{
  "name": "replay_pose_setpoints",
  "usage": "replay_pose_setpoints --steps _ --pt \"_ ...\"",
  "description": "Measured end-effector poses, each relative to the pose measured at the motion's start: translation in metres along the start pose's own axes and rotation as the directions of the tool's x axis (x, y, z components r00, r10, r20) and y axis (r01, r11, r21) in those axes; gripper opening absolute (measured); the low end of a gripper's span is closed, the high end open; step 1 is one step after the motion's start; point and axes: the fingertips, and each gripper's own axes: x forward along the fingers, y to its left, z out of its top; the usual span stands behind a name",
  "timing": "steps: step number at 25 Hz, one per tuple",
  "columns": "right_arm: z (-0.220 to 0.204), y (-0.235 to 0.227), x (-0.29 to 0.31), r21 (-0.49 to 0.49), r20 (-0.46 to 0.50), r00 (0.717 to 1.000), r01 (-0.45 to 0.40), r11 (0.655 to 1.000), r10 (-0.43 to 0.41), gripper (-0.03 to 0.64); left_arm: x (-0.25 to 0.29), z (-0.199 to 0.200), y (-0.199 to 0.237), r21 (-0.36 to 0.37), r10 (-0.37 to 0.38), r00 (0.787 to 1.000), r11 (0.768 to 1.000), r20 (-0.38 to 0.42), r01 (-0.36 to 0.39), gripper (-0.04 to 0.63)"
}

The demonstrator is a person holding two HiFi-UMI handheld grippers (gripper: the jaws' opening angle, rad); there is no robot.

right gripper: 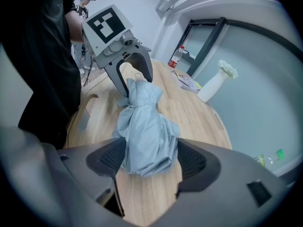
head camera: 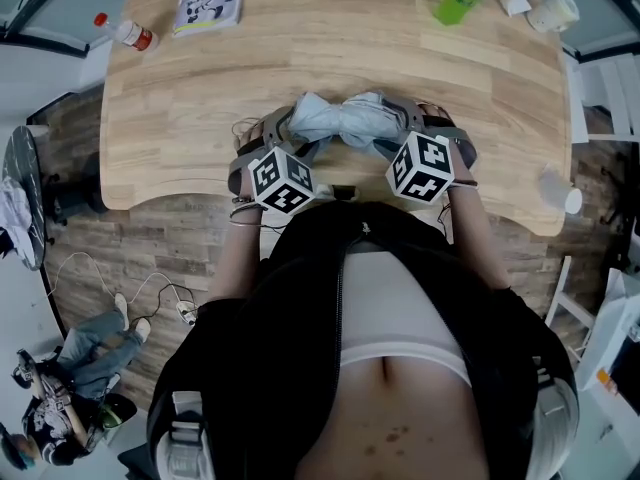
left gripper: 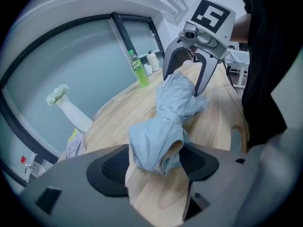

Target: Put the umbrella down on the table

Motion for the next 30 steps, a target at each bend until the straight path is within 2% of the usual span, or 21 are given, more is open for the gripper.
replay_pose_setpoints --steps 5,12,22,25,28,30 --pt "0.008 -0.011 -0.014 0.057 0.06 0.997 0.036 0.998 -0.039 0.359 -0.007 -0.001 0.001 0.009 0.008 1.0 1.0 0.0 -0.008 0.333" --pt "0.013 -0.018 -0.023 0.11 0.116 0.991 0.05 0.993 -0.063 0.359 -0.022 0.004 0.009 -0.039 0.025 0.999 0.999 0.034 -0.024 0.331" --pt "0.026 -0.048 -0.043 0.277 0.213 0.956 0.138 0.951 -0.201 0.359 -0.04 0.031 0.028 -0.208 0.096 0.983 0.976 0.156 -0.062 0.311" --pt "0.031 -0.059 -0.052 0.329 0.253 0.931 0.172 0.928 -0.263 0.357 -0.043 0.045 0.03 -0.276 0.098 0.972 0.96 0.214 -0.036 0.297" --pt "0.044 -0.07 -0.063 0.388 0.333 0.885 0.187 0.903 -0.326 0.357 -0.045 0.058 0.032 -0.353 0.11 0.955 0.935 0.274 -0.007 0.287" --pt "0.049 -0.076 -0.07 0.435 0.369 0.858 0.18 0.882 -0.357 0.357 -0.05 0.065 0.037 -0.398 0.145 0.938 0.917 0.314 -0.009 0.277"
